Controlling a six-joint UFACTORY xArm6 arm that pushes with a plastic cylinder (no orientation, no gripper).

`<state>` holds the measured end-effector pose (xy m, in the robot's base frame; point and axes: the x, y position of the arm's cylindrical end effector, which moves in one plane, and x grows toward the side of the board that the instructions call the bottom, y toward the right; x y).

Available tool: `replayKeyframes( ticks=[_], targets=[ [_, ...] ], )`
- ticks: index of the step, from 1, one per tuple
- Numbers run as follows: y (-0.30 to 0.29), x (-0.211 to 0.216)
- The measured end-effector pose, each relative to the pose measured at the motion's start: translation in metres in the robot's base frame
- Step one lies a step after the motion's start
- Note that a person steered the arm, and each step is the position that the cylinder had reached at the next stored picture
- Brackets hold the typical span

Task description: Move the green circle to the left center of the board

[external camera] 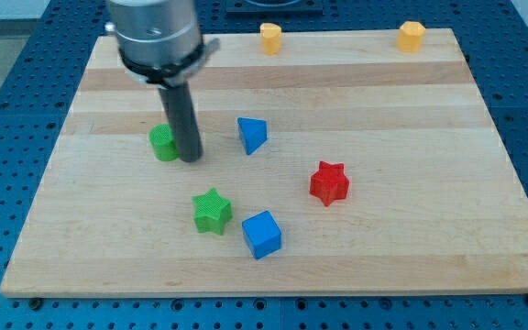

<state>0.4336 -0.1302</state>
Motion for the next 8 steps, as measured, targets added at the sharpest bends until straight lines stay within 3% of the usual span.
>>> replayKeyframes(
  ticks=[1, 2, 3, 4, 5, 8],
  targets=[
    [-0.013, -0.042],
    [-0.037, -0.056],
    [-0.029, -0.047],
    [0.016, -0.046],
    [0.027, -0.009],
    [-0.066, -0.026]
  ],
)
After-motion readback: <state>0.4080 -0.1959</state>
